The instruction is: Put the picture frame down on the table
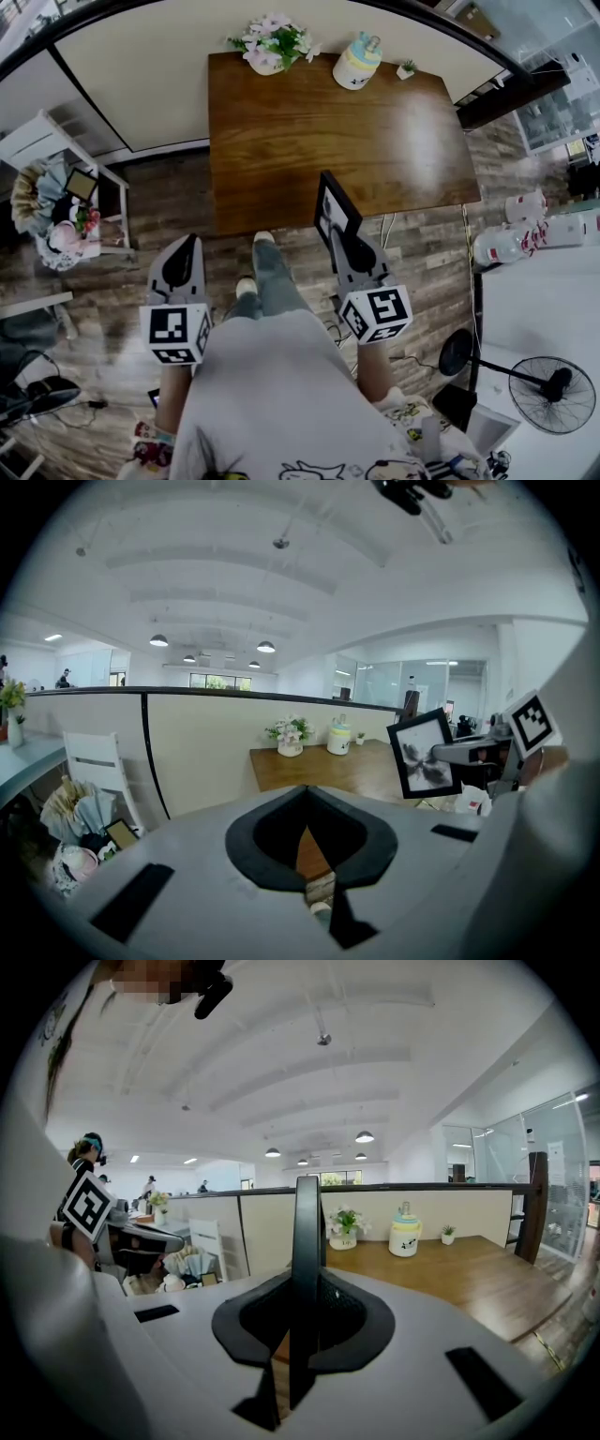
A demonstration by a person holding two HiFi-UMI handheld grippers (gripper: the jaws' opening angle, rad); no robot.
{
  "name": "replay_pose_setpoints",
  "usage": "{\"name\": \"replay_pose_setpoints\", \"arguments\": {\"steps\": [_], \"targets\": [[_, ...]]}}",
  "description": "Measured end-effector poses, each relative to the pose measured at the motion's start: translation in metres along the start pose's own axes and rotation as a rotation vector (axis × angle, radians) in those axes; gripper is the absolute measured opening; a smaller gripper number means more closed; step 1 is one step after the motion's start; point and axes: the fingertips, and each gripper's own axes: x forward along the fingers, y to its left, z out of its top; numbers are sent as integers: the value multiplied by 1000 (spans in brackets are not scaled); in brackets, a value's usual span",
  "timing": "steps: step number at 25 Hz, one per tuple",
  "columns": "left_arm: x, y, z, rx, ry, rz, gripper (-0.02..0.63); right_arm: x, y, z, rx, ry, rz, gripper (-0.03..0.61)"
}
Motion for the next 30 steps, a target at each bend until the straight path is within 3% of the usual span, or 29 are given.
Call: {"name": "replay_pose_setpoints", "arguments": {"steps": [30], "targets": [[165,40,101,-25,-40,151,3,183,-106,77,-38,3,145,26]]}}
